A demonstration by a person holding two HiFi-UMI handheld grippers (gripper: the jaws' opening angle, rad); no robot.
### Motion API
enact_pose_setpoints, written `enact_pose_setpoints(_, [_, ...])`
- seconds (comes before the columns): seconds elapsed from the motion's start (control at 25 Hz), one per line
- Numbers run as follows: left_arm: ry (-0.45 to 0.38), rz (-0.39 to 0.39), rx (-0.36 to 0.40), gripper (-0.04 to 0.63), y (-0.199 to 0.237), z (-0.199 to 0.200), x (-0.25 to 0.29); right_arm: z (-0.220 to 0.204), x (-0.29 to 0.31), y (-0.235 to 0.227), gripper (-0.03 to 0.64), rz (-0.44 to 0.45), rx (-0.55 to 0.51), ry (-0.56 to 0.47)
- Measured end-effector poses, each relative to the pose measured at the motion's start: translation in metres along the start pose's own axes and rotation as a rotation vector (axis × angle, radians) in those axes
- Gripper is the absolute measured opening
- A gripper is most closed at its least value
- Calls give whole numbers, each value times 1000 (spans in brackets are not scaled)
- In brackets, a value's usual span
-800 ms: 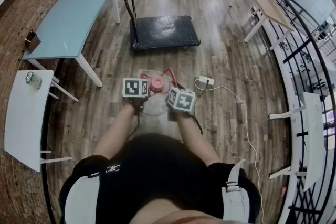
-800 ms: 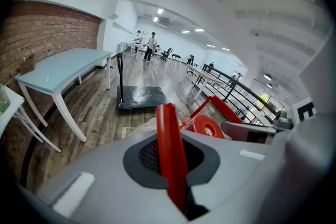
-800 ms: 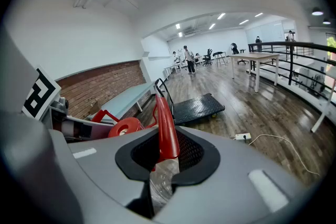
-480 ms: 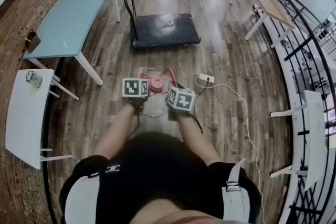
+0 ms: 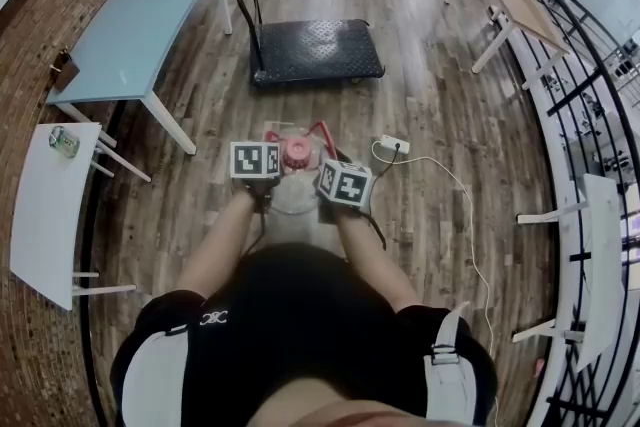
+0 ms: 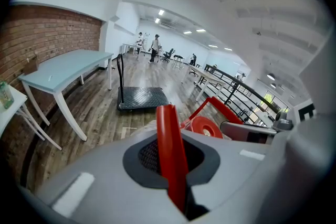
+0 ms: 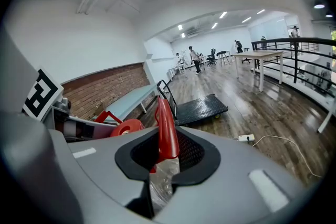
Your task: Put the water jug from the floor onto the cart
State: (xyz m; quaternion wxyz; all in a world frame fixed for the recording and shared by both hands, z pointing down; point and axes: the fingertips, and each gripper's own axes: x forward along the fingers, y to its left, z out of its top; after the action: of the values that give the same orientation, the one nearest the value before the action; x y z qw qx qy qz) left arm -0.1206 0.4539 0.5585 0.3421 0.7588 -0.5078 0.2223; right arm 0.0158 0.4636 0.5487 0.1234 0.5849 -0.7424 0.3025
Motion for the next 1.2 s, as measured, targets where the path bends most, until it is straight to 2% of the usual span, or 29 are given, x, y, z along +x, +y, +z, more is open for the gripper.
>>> enact_pose_setpoints(0.32, [-35,11,-15,6,-24,16,15,17,4,-23,79,64,-36,-9])
enact_pose_setpoints(0.56, [-51,10,-36,8,-27,32,32,38,20,-31,80,89,-72,5])
enact_pose_setpoints(0.84, [-23,-6,-11,9,-26,54,78,52,60,-56,81,67,-56,25])
enact_pose_setpoints(1.2, [23,-26,51,12,-7,115,147,92,135,-76,81,23,-22,52])
